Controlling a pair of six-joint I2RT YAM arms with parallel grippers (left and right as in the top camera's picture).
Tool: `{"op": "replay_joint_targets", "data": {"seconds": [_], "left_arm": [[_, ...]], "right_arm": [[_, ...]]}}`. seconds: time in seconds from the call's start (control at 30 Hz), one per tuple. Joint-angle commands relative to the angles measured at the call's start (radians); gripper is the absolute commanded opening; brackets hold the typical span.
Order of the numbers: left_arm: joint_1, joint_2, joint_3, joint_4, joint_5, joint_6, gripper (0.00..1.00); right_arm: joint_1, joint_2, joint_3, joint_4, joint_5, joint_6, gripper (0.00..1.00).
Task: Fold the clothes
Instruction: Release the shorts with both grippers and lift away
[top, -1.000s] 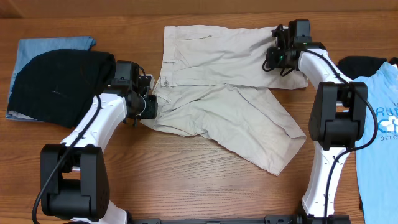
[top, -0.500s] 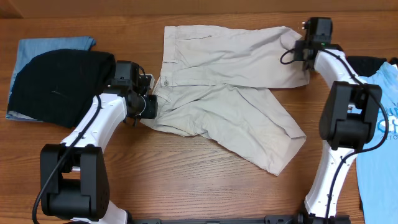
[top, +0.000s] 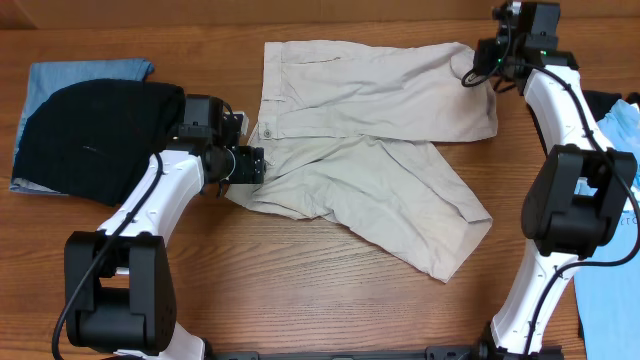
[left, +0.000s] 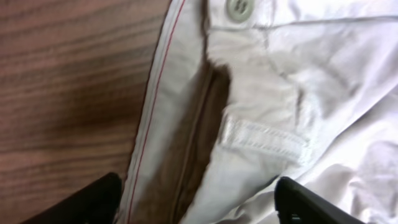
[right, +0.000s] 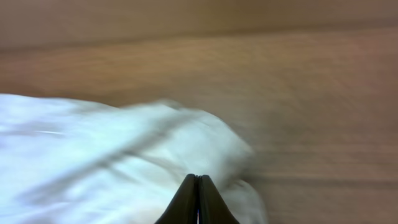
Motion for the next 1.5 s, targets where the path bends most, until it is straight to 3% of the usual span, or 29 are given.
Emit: {"op": "replay_joint_targets", "data": {"seconds": [0.0, 0.1, 0.4, 0.63, 0.8, 0.97, 1.03, 1.07, 1.1, 1.13, 1.17, 1.2, 1.23, 1.33, 1.47], "left_arm": [[-0.007, 0.002, 0.016, 0.037, 0.068, -0.007, 0.95], [-0.007, 0.002, 0.016, 0.063, 0.077, -0.007, 0.99], [-0.006, 0.002, 0.016, 0.105, 0.076, -0.005, 0.99], [-0.006, 0.002, 0.016, 0.137, 0.073, 0.023, 0.98], [-0.006, 0.002, 0.016, 0.150, 0.072, 0.033, 0.98], [-0.006, 0.001, 0.037, 0.143, 0.074, 0.039, 0.97], [-0.006, -0.008, 0.072, 0.122, 0.074, 0.038, 0.96], [-0.006, -0.013, 0.084, 0.113, 0.073, 0.038, 0.96], [-0.006, -0.018, 0.098, 0.105, 0.074, 0.036, 0.96], [-0.006, -0.022, 0.110, 0.097, 0.068, 0.034, 0.98], [-0.006, -0.027, 0.121, 0.087, 0.056, 0.030, 1.00], [-0.006, -0.033, 0.130, 0.078, 0.037, 0.021, 1.00], [-0.006, -0.041, 0.139, 0.066, 0.015, 0.014, 1.00], [-0.006, -0.051, 0.142, 0.050, -0.008, 0.011, 1.00], [-0.006, -0.050, 0.142, 0.020, -0.053, -0.004, 1.00]], "right_arm": [[0.012, 0.036, 0.012, 0.012, -0.098, 0.004, 0.04], [0.017, 0.103, 0.012, 0.038, -0.098, 0.005, 0.04], [0.017, 0.226, 0.012, 0.172, -0.009, 0.004, 0.04], [0.016, 0.257, 0.015, 0.333, 0.325, 0.003, 0.04], [0.016, 0.257, 0.016, 0.350, 0.331, 0.002, 0.04], [0.016, 0.167, 0.100, 0.228, 0.330, 0.043, 0.04], [0.014, 0.082, 0.192, 0.027, 0.310, 0.080, 0.04], [0.011, 0.064, 0.215, -0.045, 0.286, 0.080, 0.10], [0.006, 0.046, 0.232, -0.121, 0.254, 0.080, 0.29], [-0.001, 0.032, 0.238, -0.183, 0.224, 0.080, 0.59], [-0.011, 0.020, 0.238, -0.240, 0.191, 0.080, 0.80], [-0.025, 0.015, 0.238, -0.306, 0.151, 0.080, 0.82], [-0.042, 0.015, 0.238, -0.370, 0.121, 0.080, 0.82], [-0.094, 0.016, 0.223, -0.506, 0.021, 0.076, 0.66], [-0.138, 0.016, 0.165, -0.531, -0.143, -0.019, 0.52]]}}
